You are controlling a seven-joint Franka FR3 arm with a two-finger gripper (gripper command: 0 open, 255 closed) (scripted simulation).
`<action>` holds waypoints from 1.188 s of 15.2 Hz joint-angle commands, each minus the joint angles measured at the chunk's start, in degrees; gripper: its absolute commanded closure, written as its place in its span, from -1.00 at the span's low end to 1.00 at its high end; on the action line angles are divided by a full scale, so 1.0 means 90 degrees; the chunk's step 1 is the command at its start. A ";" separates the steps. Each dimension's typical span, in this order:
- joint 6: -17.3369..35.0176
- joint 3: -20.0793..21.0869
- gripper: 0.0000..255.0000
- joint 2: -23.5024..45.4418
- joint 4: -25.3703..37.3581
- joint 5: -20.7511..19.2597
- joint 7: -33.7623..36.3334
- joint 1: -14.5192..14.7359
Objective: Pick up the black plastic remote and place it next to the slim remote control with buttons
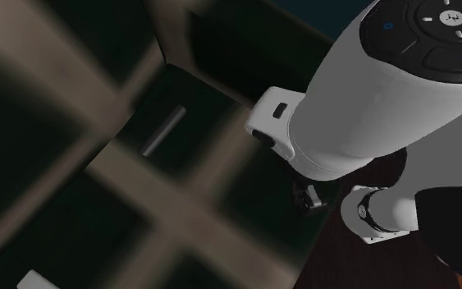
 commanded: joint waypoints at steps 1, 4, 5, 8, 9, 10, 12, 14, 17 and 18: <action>0.0344 -0.0244 -1.00 0.0325 0.0025 -0.0155 -0.0442 0.0001; 0.0849 -0.0578 -1.00 0.0899 0.0150 -0.0309 -0.1054 0.0030; 0.1012 -0.0685 -1.00 0.1105 0.0212 -0.0344 -0.1258 0.0045; 0.1480 -0.0996 -1.00 0.1761 0.0458 -0.0389 -0.1876 0.0105; 0.1627 -0.1093 -1.00 0.1991 0.0559 -0.0383 -0.2085 0.0128; 0.1768 -0.1189 -1.00 0.2225 0.0670 -0.0365 -0.2297 0.0154; 0.2033 -0.1364 -1.00 0.2708 0.0920 -0.0292 -0.2729 0.0201; 0.2270 -0.1520 -1.00 0.3206 0.1206 -0.0172 -0.3173 0.0245; 0.2563 -0.1697 -1.00 0.3977 0.1702 0.0095 -0.3858 0.0279; 0.2643 -0.1737 -1.00 0.4239 0.1885 0.0202 -0.4089 0.0277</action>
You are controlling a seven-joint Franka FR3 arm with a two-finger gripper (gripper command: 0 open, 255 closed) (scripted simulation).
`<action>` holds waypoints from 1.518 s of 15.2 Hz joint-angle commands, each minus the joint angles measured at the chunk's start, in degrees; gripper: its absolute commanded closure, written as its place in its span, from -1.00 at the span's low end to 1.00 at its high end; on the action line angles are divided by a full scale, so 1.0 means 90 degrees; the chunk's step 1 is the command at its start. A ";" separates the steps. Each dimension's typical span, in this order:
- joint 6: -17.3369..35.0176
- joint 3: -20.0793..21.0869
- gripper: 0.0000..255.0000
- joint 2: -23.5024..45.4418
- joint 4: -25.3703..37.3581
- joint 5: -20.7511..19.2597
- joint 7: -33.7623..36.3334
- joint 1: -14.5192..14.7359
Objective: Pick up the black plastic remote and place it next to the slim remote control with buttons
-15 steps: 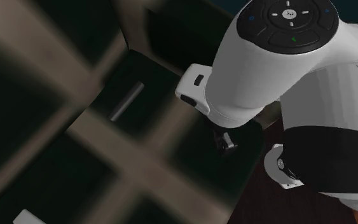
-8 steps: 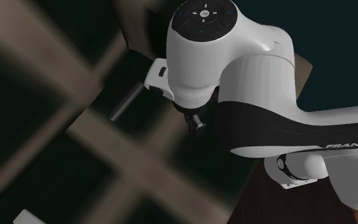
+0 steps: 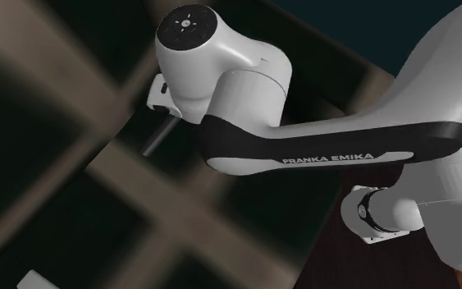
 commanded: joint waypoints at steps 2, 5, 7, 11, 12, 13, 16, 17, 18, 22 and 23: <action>0.0246 -0.0103 -1.00 0.0810 0.0567 0.0341 -0.0718 -0.0025; 0.0367 -0.0087 -1.00 0.1601 0.1227 0.0697 -0.1371 -0.0137; 0.0398 -0.0025 -1.00 0.2124 0.1715 0.0915 -0.1767 -0.0252; 0.0353 0.0166 -1.00 0.3166 0.2817 0.1262 -0.2449 -0.0527; 0.0320 0.0223 -1.00 0.3429 0.3122 0.1327 -0.2595 -0.0601; 0.0287 0.0272 -1.00 0.3637 0.3372 0.1370 -0.2702 -0.0662; 0.0473 0.0306 -1.00 0.3775 0.3321 0.1418 -0.2731 -0.0690; 0.0533 0.0317 -1.00 0.3824 0.3307 0.1436 -0.2742 -0.0699; 0.0593 0.0327 -1.00 0.3873 0.3295 0.1453 -0.2752 -0.0708; 0.0745 0.0356 -1.00 0.4004 0.3270 0.1499 -0.2779 -0.0733; 0.0745 0.0356 -1.00 0.4004 0.3270 0.1499 -0.2779 -0.0733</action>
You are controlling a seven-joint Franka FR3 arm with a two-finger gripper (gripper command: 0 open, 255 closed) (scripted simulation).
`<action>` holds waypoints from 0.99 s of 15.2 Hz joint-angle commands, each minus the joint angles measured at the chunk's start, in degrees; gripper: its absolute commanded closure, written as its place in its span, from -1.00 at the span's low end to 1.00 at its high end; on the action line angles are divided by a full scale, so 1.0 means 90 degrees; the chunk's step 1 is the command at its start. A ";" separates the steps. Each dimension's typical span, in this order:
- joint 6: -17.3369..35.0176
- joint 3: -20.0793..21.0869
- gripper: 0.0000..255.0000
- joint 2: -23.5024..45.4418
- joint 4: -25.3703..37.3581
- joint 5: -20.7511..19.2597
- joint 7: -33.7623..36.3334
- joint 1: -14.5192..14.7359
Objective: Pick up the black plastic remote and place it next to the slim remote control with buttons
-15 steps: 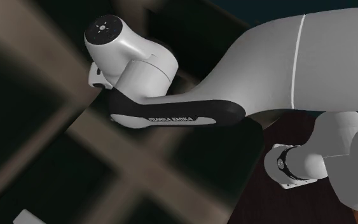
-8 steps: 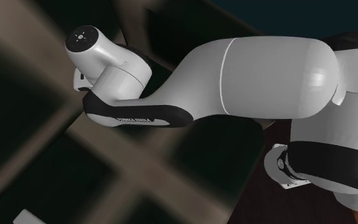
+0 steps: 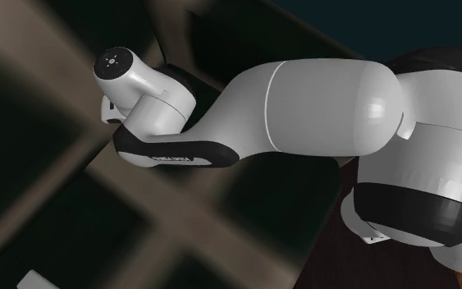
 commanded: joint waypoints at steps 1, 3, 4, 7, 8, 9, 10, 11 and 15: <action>0.0008 0.0002 -1.00 0.0011 0.0006 0.0004 -0.0003 -0.0004; 0.0008 0.0002 -1.00 0.0011 0.0006 0.0004 -0.0003 -0.0004; 0.0008 0.0002 -1.00 0.0011 0.0006 0.0004 -0.0003 -0.0004; 0.0008 0.0002 1.00 0.0011 0.0005 0.0004 -0.0003 -0.0004; 0.0008 0.0002 1.00 0.0011 0.0005 0.0004 -0.0003 -0.0004; 0.0005 0.0002 1.00 0.0012 0.0008 0.0004 -0.0004 -0.0005; 0.0003 0.0001 1.00 0.0009 0.0008 0.0003 -0.0003 -0.0003; 0.0002 0.0002 1.00 0.0009 0.0009 0.0002 -0.0001 -0.0002; 0.0008 0.0002 1.00 0.0012 0.0006 0.0004 -0.0003 -0.0004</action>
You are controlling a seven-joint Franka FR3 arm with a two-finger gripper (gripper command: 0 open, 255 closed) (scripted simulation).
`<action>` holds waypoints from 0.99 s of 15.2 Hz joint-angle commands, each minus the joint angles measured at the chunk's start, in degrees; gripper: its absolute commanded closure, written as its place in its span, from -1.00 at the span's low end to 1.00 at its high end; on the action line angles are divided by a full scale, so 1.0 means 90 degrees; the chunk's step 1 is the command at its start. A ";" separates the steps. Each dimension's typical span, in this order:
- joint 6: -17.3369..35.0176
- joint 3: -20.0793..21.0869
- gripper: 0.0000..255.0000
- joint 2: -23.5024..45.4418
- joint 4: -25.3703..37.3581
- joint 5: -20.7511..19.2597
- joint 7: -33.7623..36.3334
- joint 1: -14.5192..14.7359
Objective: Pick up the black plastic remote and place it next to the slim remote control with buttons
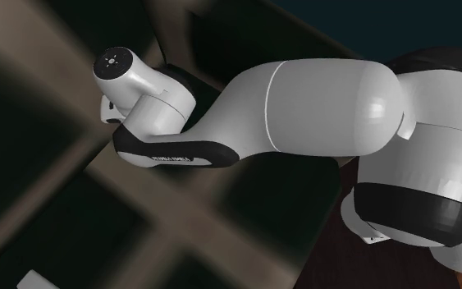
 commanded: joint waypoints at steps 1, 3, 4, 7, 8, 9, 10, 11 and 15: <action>-0.0067 -0.0010 1.00 -0.0027 0.0022 -0.0014 0.0006 0.0000; -0.0198 -0.0030 1.00 -0.0109 0.0073 -0.0045 0.0024 0.0012; -0.0264 -0.0040 1.00 -0.0149 0.0101 -0.0061 0.0033 0.0017; -0.0466 -0.0067 1.00 -0.0262 0.0194 -0.0105 0.0059 0.0031; -0.0534 -0.0075 1.00 -0.0298 0.0228 -0.0119 0.0067 0.0035; -0.0603 -0.0083 1.00 -0.0332 0.0264 -0.0133 0.0075 0.0039; -0.0672 -0.0091 1.00 -0.0366 0.0301 -0.0147 0.0082 0.0042; -0.0742 -0.0098 1.00 -0.0398 0.0340 -0.0160 0.0090 0.0045; -0.1027 -0.0125 1.00 -0.0516 0.0513 -0.0209 0.0119 0.0054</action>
